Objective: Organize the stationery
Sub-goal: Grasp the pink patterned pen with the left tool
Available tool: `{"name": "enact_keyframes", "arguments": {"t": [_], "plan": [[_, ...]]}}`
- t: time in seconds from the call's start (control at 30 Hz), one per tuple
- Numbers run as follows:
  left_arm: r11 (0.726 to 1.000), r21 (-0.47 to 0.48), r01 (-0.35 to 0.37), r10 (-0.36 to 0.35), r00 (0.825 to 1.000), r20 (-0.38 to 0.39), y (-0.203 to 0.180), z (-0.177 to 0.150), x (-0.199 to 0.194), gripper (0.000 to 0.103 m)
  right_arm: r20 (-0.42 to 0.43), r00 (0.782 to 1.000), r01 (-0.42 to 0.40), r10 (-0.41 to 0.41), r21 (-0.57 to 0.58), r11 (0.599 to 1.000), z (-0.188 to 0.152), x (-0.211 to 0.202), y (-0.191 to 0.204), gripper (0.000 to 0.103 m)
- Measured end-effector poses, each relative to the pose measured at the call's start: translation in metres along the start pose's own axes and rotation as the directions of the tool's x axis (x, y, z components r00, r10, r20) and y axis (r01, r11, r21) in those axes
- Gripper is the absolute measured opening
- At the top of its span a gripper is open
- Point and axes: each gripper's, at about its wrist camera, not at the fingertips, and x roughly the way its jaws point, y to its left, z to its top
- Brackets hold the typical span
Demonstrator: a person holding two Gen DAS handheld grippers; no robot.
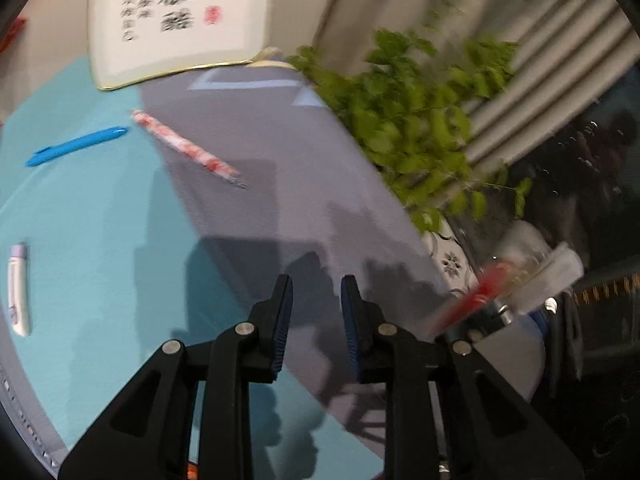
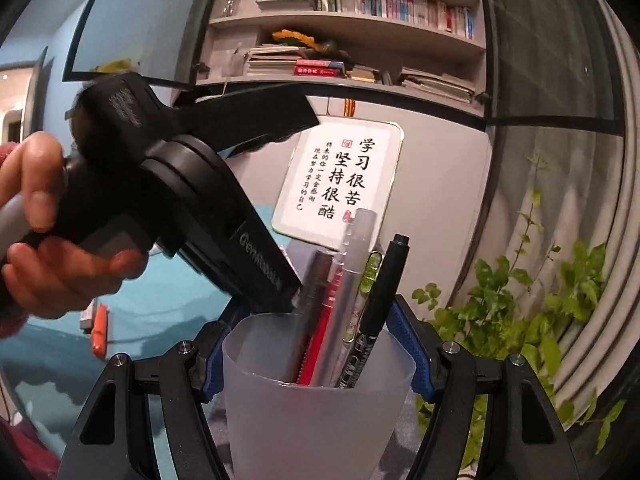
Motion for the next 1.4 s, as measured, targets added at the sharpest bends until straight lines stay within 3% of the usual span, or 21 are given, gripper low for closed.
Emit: {"name": "enact_keyframes", "arguments": {"t": [0.1,0.17,0.37,0.57,0.7,0.73,1.07,1.23,1.4], "plan": [[0.998,0.032,0.058,-0.058,0.998,0.015,-0.006,-0.003,-0.010,0.016,0.000,1.000,0.001,-0.001,-0.010,1.000,0.001,0.000,0.001,0.071],[0.998,0.061,0.033,-0.036,0.999,0.038,-0.012,-0.006,-0.017,0.015,-0.017,1.000,0.000,-0.001,-0.014,1.000,0.002,0.000,0.001,0.072],[0.995,0.088,0.048,-0.048,0.999,0.005,-0.024,-0.015,-0.009,0.015,-0.197,0.978,-0.056,0.064,0.044,0.997,0.008,0.001,-0.011,0.076],[0.994,0.103,0.025,-0.026,1.000,0.005,-0.030,-0.021,-0.004,0.015,-0.276,0.957,-0.061,0.090,0.114,0.992,0.004,-0.010,-0.023,0.081],[0.995,0.091,0.029,-0.030,0.999,0.015,-0.028,-0.023,-0.008,0.015,-0.282,0.957,-0.045,0.067,0.083,0.996,0.002,-0.014,-0.016,0.080],[0.996,0.087,0.028,-0.030,0.999,0.020,-0.027,-0.024,-0.009,0.015,-0.281,0.957,-0.049,0.069,0.078,0.996,0.003,-0.013,-0.015,0.073],[1.000,-0.014,0.000,0.002,0.993,0.119,0.011,-0.023,-0.040,0.017,-0.225,0.972,-0.053,0.068,0.070,0.996,0.008,-0.005,-0.014,0.071],[0.990,-0.127,-0.066,0.086,0.983,0.163,0.049,-0.021,-0.054,0.018,-0.187,0.979,-0.078,0.085,0.048,0.996,0.024,0.020,-0.012,0.071],[0.956,-0.264,-0.130,0.182,0.967,0.181,0.083,-0.009,-0.060,0.019,-0.142,0.986,-0.080,0.086,0.053,0.995,0.047,0.060,-0.011,0.071]]}}
